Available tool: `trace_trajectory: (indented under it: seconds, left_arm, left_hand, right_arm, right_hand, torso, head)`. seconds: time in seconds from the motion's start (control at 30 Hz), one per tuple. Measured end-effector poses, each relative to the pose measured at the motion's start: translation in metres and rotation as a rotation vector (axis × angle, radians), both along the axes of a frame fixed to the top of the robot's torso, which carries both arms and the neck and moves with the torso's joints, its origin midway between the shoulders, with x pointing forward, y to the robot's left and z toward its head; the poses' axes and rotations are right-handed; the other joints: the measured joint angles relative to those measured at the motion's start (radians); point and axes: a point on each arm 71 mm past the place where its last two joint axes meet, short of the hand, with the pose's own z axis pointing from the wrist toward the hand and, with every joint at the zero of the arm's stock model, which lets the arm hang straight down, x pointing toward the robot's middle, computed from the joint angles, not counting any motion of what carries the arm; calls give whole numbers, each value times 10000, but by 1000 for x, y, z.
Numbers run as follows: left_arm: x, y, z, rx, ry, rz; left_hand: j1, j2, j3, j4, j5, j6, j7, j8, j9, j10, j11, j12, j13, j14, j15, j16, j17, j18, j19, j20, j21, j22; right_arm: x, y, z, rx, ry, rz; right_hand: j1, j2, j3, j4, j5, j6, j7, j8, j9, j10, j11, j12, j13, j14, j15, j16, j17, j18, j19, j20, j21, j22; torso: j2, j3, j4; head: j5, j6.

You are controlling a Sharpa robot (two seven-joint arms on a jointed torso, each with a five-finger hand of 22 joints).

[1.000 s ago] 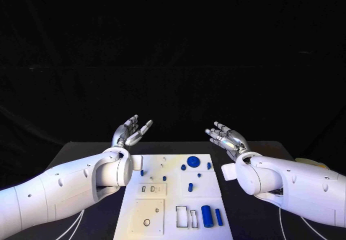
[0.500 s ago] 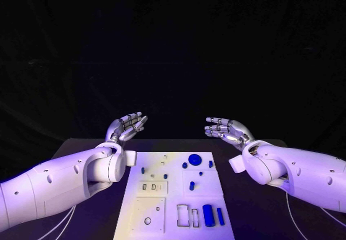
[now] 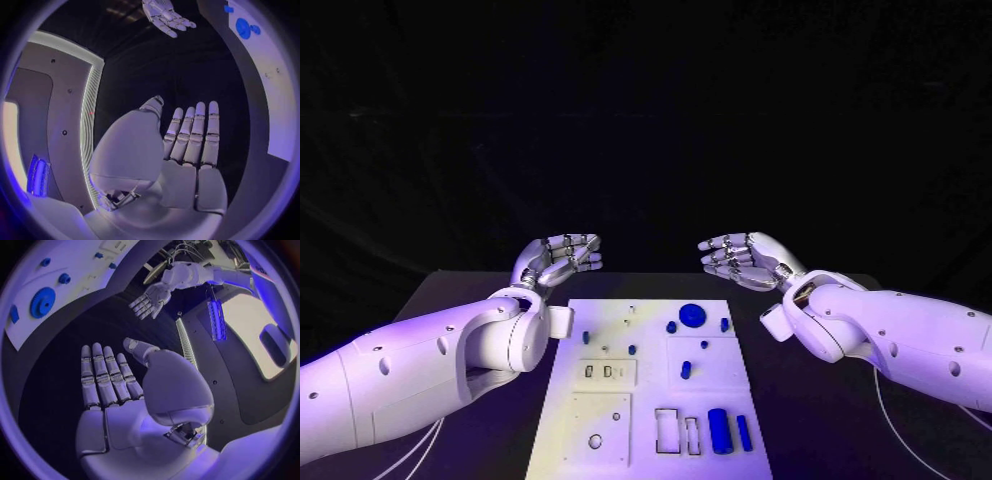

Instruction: Assemble the parts on the task board

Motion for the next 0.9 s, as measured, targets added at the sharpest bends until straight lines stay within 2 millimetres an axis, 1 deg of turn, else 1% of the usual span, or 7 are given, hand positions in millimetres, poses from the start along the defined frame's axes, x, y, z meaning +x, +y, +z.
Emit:
trace_trajectory:
  seconds: [0.17,0.23,0.33,0.5,0.7,0.77,0.9]
  left_arm:
    - [-7,2,8,-91,-78,-299]
    - [-11,3,11,-138,-103,-442]
    - [-18,2,16,-220,-105,-676]
    - [-26,0,23,-338,-98,-1028]
    - [-31,-2,31,-454,-139,-1364]
    - [-32,-2,34,-485,-171,-1457]
    - [-34,-3,39,-529,-221,-1581]
  left_hand:
    - [60,-60,110,-27,0,194,59,8,10,377,-93,0,4,373,-100,93,176,-1,266,-78,181,29]
    - [118,-118,161,13,0,302,83,8,10,547,-118,0,5,537,-157,188,271,-1,417,-123,242,53]
    - [192,-192,275,0,0,474,124,8,10,866,-204,0,21,892,-262,297,496,-3,753,-243,453,96]
    - [156,-228,275,0,0,474,124,8,9,866,-204,-77,21,804,-247,216,535,-3,815,-304,491,96]
    - [120,-264,330,1,0,474,124,8,-6,866,-204,-151,20,489,-149,-7,547,-4,850,-271,529,95]
    - [120,-263,331,1,0,474,124,8,-6,866,-204,-172,20,489,-150,-8,547,-4,869,-289,529,95]
    - [120,-264,330,0,0,474,124,8,-6,866,-203,-193,20,469,-170,-8,546,-4,885,-305,529,94]
  right_arm:
    - [4,7,9,-1195,-566,365]
    - [4,11,12,-1869,-762,584]
    - [3,20,14,-2879,-978,970]
    - [-2,33,14,-4442,-1325,1490]
    - [-5,47,15,-5928,-2043,1715]
    - [-5,50,15,-6317,-2272,1725]
    - [-5,54,14,-6800,-2560,1728]
  right_hand:
    - [104,-109,97,-97,0,569,95,112,41,509,-137,0,11,621,-169,204,72,0,499,-100,267,66]
    - [86,-284,97,-97,-39,756,124,136,41,659,-199,-53,11,877,-245,262,120,1,686,-164,370,92]
    - [-85,-742,-33,-155,-116,1325,241,227,55,1139,-378,-116,17,1806,-520,594,367,157,1361,-370,728,192]
    - [-72,-864,-366,-18,-94,1729,287,232,64,1641,-684,-116,44,3043,-927,1265,981,156,2397,-770,1310,439]
    - [-50,-923,-616,35,95,2020,99,130,6,1928,-970,-116,53,4622,-1448,3494,2544,157,3785,-1440,2936,1380]
    - [-50,-923,-605,68,95,2135,59,37,-27,1978,-1019,-116,53,4826,-1508,4716,3310,157,3919,-1574,3649,1874]
    - [-50,-923,-491,182,95,2188,110,-99,-61,1935,-976,-116,53,5034,-1471,6794,4609,157,3955,-1575,4653,2622]
  torso:
    - [168,-19,41]
    - [259,-37,65]
    - [392,-69,102]
    - [616,-128,167]
    - [882,-226,260]
    - [968,-253,280]
    - [1089,-288,299]
  head:
    - [-11,-12]
    - [-66,-49]
    - [-138,-94]
    - [-177,-151]
    - [-241,-205]
    - [-268,-213]
    - [-305,-217]
